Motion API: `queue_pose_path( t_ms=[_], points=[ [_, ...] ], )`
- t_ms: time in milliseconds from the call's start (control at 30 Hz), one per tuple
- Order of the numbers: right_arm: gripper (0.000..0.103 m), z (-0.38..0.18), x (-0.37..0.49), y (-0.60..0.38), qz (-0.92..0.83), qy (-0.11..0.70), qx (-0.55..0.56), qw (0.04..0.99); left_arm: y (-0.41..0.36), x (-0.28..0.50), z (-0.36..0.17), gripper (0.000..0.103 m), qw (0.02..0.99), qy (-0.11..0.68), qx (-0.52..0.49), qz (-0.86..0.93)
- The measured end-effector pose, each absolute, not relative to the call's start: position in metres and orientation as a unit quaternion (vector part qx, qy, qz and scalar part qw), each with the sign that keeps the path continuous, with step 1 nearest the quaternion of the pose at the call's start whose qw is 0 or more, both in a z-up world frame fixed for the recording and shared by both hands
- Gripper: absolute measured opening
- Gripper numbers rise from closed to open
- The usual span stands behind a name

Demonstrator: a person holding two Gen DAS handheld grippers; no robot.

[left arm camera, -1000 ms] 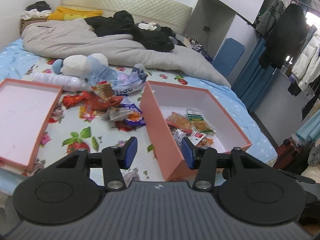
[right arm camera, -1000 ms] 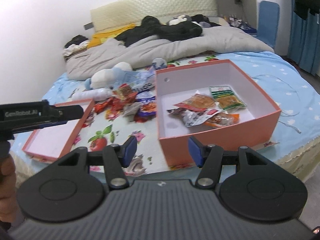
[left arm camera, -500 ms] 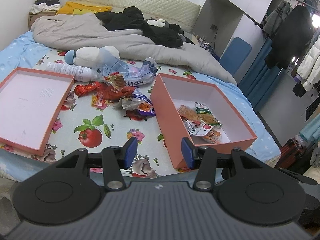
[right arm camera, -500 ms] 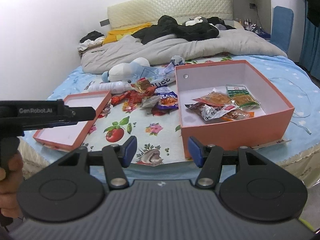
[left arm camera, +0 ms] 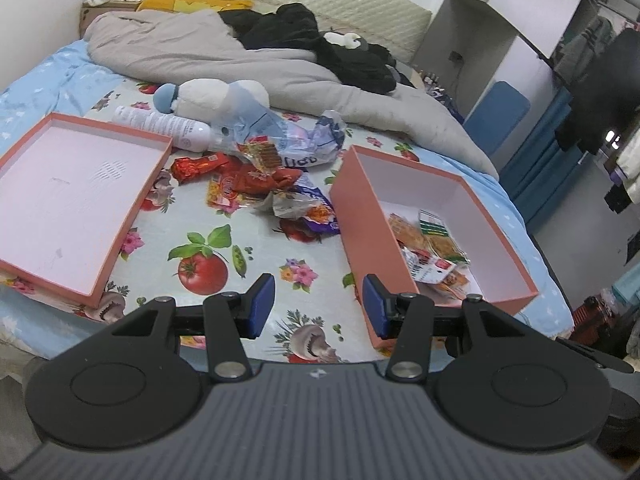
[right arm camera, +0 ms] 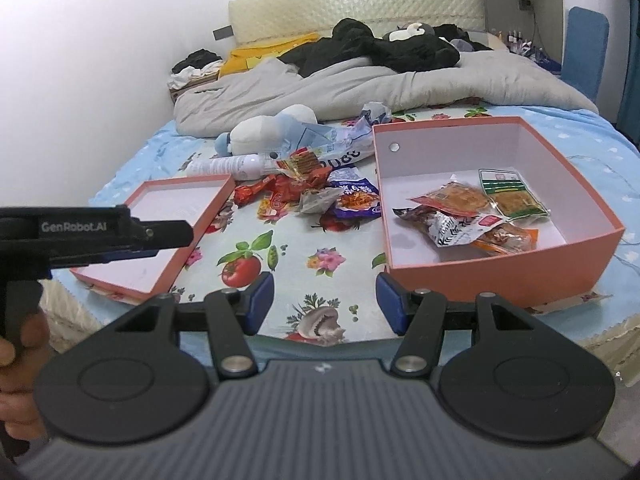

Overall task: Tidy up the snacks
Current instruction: 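Move both tools back over the snack pile, then grasp a red snack packet with the left tool while the right tool grasps a clear packet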

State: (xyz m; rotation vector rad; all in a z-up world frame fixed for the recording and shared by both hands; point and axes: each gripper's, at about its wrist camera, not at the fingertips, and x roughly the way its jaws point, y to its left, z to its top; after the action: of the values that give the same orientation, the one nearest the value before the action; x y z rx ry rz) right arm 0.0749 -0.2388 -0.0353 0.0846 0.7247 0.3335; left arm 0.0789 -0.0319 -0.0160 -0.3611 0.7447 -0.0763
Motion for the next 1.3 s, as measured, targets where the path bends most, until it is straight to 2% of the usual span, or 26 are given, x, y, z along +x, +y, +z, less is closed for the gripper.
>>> queue_pose_path(
  t_ms=[600,1033,1100,1133,1300],
  points=[
    [0.059,-0.063,0.169,-0.195,0.196,0.389,0.012,0.9,0.013,0.176,-0.061,0.054,0.898,0.394,-0.195,-0.003],
    [0.059,-0.098,0.263,-0.165,0.224,0.412,-0.003,0.883,0.048,0.267,-0.119,0.054,0.881,0.417,-0.223,-0.01],
    [0.07,-0.106,0.278,-0.16,0.225,0.415,-0.007,0.882,0.054,0.283,-0.127,0.054,0.88,0.414,-0.231,-0.012],
    [0.08,-0.11,0.285,-0.158,0.224,0.414,-0.009,0.882,0.056,0.29,-0.13,0.054,0.88,0.412,-0.236,-0.014],
    [0.082,-0.128,0.314,-0.147,0.227,0.423,-0.027,0.877,0.07,0.334,-0.147,0.054,0.877,0.401,-0.262,-0.027]
  ],
)
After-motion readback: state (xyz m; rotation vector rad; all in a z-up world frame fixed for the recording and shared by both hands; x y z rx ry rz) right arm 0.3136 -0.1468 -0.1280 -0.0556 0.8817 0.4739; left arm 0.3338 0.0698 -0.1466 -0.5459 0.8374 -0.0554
